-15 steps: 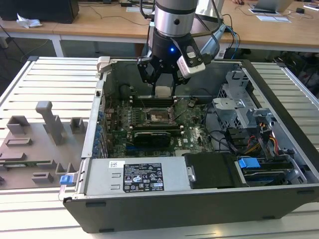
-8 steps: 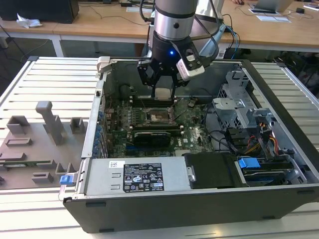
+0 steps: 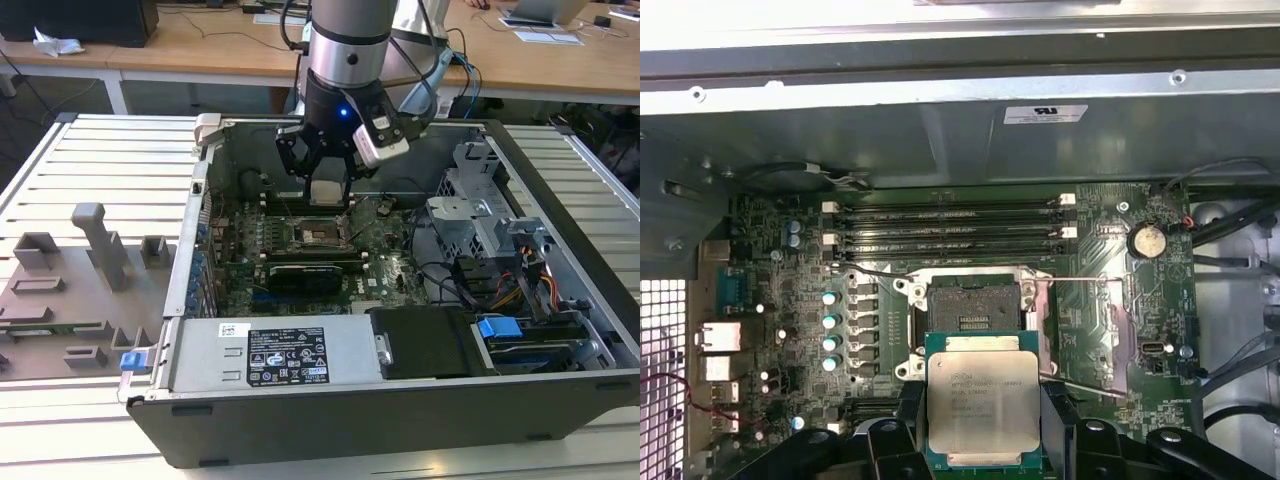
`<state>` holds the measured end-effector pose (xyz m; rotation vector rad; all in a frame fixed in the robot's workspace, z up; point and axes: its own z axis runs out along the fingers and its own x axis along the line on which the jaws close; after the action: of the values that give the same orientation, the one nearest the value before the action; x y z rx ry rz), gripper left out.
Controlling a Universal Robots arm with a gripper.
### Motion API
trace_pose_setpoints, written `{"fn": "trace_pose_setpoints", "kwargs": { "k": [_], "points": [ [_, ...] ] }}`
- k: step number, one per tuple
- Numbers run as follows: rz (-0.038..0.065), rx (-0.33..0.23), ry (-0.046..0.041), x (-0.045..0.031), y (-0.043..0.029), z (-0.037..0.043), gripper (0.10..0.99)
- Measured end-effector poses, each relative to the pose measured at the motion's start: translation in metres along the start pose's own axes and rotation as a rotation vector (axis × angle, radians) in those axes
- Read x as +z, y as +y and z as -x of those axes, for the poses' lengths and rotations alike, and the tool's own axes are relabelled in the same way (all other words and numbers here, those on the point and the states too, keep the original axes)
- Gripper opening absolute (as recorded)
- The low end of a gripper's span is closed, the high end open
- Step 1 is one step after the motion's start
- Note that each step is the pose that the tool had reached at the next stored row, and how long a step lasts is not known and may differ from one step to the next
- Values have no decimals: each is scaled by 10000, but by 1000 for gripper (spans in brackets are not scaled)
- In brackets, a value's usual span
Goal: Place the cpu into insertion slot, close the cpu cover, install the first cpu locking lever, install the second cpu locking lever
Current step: 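Place the cpu into insertion slot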
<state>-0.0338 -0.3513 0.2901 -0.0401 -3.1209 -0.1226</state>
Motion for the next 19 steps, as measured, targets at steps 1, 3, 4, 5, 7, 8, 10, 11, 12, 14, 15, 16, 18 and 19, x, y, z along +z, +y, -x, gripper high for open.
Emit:
{"fn": "trace_pose_setpoints", "kwargs": {
  "k": [1,3,4,5,7,8,10,11,12,14,15,16,18,19],
  "points": [
    [-2,0,-1,11,-1,0,545],
    [-7,0,0,29,-2,1,545],
    [-10,0,-1,42,-3,1,545],
    [-12,0,0,52,-4,1,545],
    [-24,1,-1,79,-6,2,545],
    [-31,1,-1,91,-7,2,545],
    [-47,1,-1,106,-9,2,545],
    [-55,1,-2,113,-9,2,545],
    [-62,1,-2,118,-9,2,545],
    [-82,1,-3,131,-10,3,545],
    [-92,2,-2,137,-11,3,545],
    [-99,2,-3,141,-11,3,545],
    [-112,2,-3,153,-12,3,545],
    [-121,2,-4,165,-13,3,545]
  ]
}}
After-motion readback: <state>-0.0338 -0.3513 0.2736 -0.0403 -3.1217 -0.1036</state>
